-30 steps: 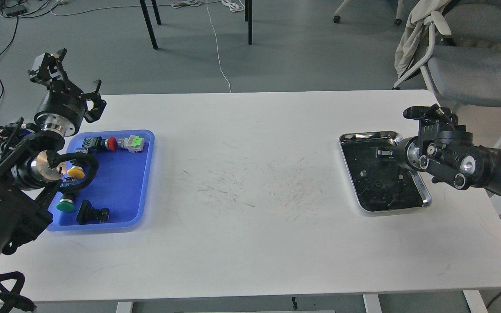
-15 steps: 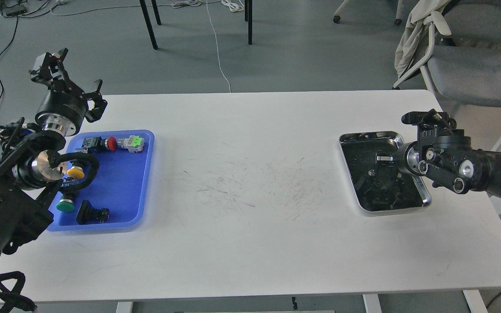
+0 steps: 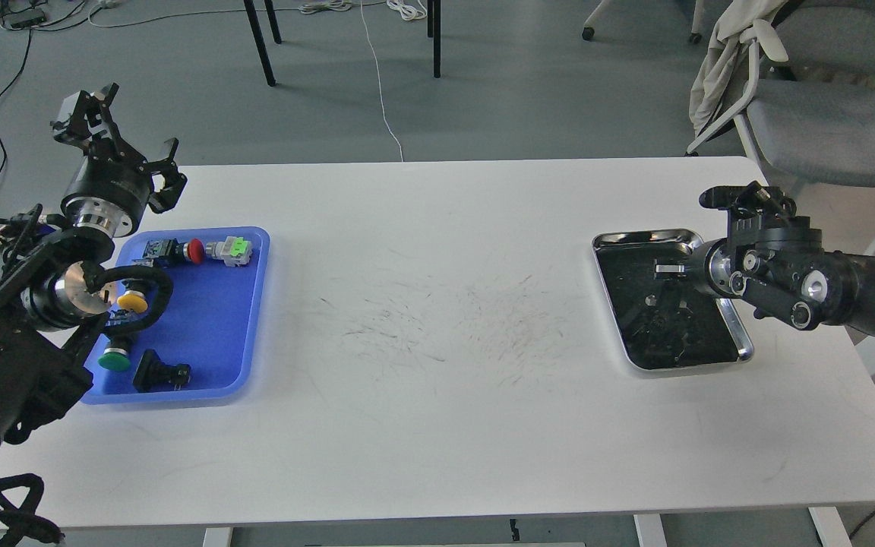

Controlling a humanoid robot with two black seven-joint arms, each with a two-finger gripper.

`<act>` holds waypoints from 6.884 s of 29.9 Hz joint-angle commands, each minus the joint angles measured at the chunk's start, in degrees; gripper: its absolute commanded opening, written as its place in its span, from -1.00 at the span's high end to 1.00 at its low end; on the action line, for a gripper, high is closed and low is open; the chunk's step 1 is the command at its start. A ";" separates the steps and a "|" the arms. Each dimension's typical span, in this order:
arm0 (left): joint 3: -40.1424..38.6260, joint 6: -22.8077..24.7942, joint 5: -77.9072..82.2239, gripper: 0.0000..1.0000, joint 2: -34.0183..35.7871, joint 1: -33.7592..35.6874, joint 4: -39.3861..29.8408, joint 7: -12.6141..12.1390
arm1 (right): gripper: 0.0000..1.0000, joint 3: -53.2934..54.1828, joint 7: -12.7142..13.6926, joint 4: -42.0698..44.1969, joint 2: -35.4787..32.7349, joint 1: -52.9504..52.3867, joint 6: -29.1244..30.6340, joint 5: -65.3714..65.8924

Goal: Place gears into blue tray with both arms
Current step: 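Lift the black part and carry it toward the table centre, then open the right gripper to set the black part on the table, then retract the right arm back beside the steel tray, then reach the left gripper out to the black part on the table, then close the left gripper on the black part, then carry the black part into the blue tray and release it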

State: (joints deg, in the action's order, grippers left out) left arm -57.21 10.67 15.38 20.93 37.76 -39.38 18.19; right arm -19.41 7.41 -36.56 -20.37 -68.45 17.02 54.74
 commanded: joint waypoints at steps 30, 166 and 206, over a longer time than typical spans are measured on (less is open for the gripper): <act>0.00 -0.04 -0.44 -0.97 -0.01 0.47 0.27 0.00 | 0.82 11.15 -3.64 -7.27 20.37 -3.79 -9.73 -11.75; 41.75 -29.48 109.62 0.82 -7.31 -6.74 -9.57 -3.34 | -0.94 85.68 -8.12 -9.93 -4.24 42.35 6.00 -56.24; 42.10 -24.21 81.91 0.79 12.12 -2.43 1.50 -0.09 | -0.94 85.59 -8.12 -10.02 -4.24 41.91 5.83 -56.24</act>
State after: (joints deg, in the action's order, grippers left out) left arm -15.11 -13.50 97.32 33.20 35.80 -38.07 17.92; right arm 66.19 -0.76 -46.58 -24.61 -26.55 22.85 -1.49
